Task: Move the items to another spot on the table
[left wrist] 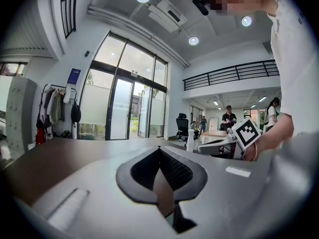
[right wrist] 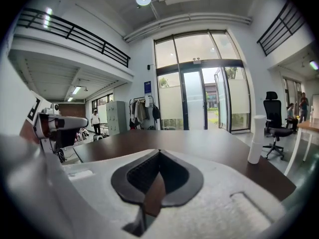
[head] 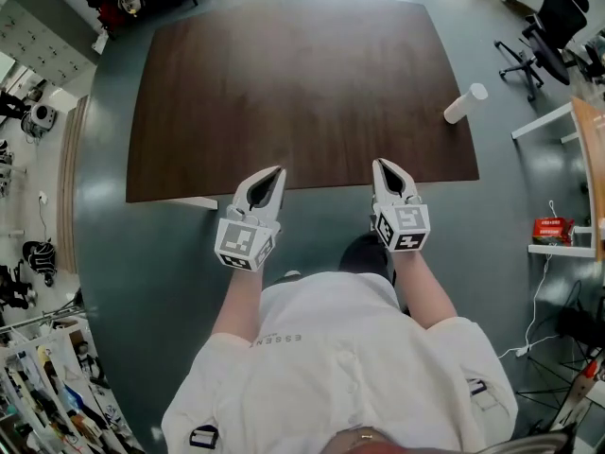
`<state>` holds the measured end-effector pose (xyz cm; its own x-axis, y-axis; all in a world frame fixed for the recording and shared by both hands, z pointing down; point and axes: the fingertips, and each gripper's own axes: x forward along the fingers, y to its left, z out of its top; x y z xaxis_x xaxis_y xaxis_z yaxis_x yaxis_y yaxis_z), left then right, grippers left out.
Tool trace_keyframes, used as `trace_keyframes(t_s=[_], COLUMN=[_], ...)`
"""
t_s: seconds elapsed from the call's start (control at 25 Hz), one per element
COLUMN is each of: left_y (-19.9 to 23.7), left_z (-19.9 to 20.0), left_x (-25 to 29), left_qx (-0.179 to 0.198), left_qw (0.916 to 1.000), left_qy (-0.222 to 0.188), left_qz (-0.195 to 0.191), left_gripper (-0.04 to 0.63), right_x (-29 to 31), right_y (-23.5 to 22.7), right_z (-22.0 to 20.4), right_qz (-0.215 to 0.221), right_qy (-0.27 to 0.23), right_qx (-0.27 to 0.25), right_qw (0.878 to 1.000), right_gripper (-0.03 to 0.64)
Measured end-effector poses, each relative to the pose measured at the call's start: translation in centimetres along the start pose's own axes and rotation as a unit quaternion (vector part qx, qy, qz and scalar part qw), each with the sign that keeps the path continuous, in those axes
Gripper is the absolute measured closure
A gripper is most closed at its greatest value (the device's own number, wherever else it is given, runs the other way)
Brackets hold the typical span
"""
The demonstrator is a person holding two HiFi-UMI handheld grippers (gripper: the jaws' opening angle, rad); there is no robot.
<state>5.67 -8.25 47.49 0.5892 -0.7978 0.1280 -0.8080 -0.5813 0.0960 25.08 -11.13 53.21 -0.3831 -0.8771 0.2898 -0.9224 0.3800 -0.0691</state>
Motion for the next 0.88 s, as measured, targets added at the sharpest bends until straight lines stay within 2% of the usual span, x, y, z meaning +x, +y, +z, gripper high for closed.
trace_keyframes(t_s=[0.32,0.64,0.88], left_y=[4.8,4.0,2.9], left_z=[0.2,-0.1,0.0], left_x=[-9.8,-14.6,-16.4], left_qx=[-0.012,-0.038,-0.027], left_qw=[0.9995,0.9991,0.9995], left_qy=[-0.026,-0.016,-0.015], left_qz=[0.014,0.005,0.001], left_gripper=[0.577,0.578,0.578], right_x=[-1.5,-4.7,-6.6], right_y=[9.6,14.3,16.2], right_z=[-0.1,0.1,-0.1], right_qz=[-0.012,-0.006,0.000], right_qy=[-0.006,0.011,0.009], right_qx=[-0.029,-0.032,-0.034], right_qw=[0.999,0.999,0.999], right_gripper=[0.624,0.624,0.624])
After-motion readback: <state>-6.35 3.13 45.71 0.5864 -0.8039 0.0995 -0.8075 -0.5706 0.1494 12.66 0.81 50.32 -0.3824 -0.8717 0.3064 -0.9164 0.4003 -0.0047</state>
